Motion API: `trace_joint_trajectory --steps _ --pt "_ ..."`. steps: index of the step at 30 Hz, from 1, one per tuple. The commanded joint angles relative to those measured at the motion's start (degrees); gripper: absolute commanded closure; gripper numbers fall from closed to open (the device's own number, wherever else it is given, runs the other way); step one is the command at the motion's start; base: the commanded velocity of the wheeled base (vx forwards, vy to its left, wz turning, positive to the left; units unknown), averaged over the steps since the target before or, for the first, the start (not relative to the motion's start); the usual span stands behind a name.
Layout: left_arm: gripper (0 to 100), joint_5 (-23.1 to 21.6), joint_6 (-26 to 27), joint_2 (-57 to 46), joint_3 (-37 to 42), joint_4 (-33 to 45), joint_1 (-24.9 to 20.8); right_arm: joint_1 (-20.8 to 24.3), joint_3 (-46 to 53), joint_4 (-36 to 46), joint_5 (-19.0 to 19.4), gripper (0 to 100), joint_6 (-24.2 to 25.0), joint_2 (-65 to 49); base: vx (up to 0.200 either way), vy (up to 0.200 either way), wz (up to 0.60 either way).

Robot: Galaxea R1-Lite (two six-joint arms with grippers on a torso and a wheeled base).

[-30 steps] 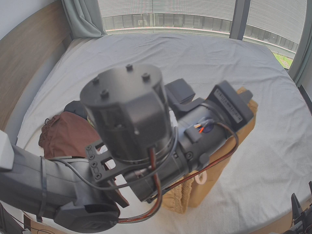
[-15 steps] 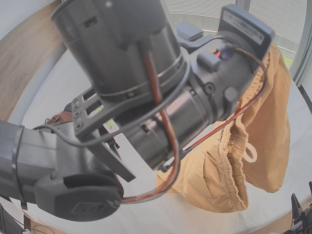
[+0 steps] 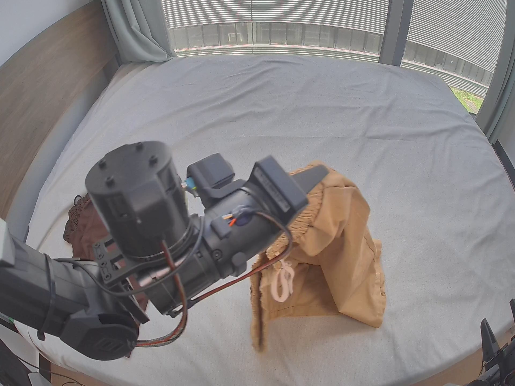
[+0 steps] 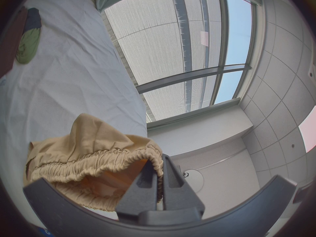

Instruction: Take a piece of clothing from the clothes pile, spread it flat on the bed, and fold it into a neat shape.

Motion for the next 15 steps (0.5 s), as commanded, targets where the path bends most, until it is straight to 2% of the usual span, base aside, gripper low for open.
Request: trace_joint_trajectory --steps 1,3,7,15 --pt "100 -2.1 2.2 0.7 8.8 -7.4 5.7 0.0 0.9 0.0 0.0 0 0.0 -0.8 0.0 0.0 0.0" --pt "100 -2.0 3.1 2.3 11.5 -12.0 7.1 0.0 0.9 0.0 0.0 0 0.0 -0.8 0.0 0.0 0.0" --pt "100 -2.1 6.4 3.5 15.1 -15.4 8.1 0.0 0.9 0.0 0.0 0 0.0 -0.8 0.0 0.0 0.0" --pt "100 -2.0 6.7 4.7 18.8 -20.6 9.7 0.0 0.9 0.0 0.0 0 0.0 -0.8 0.0 0.0 0.0"
